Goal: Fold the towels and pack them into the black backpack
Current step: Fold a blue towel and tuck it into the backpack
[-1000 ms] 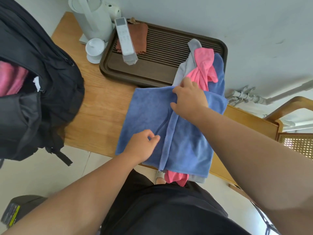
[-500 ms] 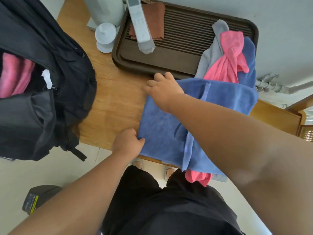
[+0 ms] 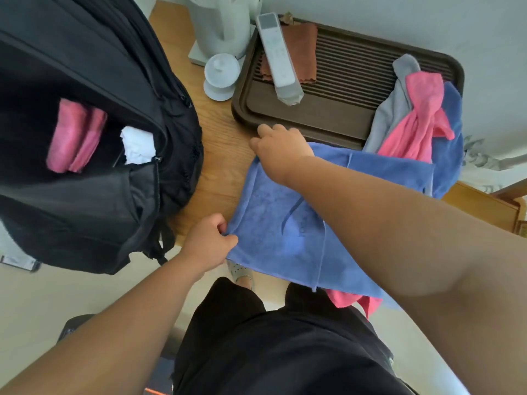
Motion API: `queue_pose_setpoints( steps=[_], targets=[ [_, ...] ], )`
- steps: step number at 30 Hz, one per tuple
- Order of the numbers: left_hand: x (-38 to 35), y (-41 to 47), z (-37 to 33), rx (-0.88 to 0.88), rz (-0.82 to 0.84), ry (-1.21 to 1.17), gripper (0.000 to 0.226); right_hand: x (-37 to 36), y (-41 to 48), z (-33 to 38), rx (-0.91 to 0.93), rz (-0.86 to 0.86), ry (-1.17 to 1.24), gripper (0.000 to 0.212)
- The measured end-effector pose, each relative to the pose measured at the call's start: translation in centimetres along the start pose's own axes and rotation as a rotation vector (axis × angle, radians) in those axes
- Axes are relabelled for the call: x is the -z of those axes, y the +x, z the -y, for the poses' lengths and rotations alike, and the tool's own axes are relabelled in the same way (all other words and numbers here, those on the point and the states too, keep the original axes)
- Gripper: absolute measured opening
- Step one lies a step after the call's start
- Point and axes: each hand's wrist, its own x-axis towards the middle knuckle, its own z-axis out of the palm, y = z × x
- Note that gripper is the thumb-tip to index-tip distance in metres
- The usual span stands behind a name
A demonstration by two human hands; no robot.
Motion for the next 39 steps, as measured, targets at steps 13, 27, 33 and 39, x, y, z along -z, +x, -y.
queue_pose_setpoints(
  steps=[13,27,33,39],
  targets=[
    [1.5,0.8,-1.9,-0.290,-0.083,0.743,0.033,-4.9,-3.0,-1.9,-0.402,0.053,0.236,0.049],
    [0.6,10.3,-11.2,-0.546,-0.096,1.146,0.050,-8.7,-5.2,-3.9,-0.327,0.081,0.275,0.067],
    [1.1,10.2,-12.3,-0.589,-0.008,1.178,0.011,-9.3,-5.7,-3.2,-0.304,0.074,0.313,0.062],
    [1.7,10.5,-11.0,-0.568,0.006,1.018,0.024,-9.2,-5.5,-3.2,-0.311,0.092,0.316,0.060]
  ],
)
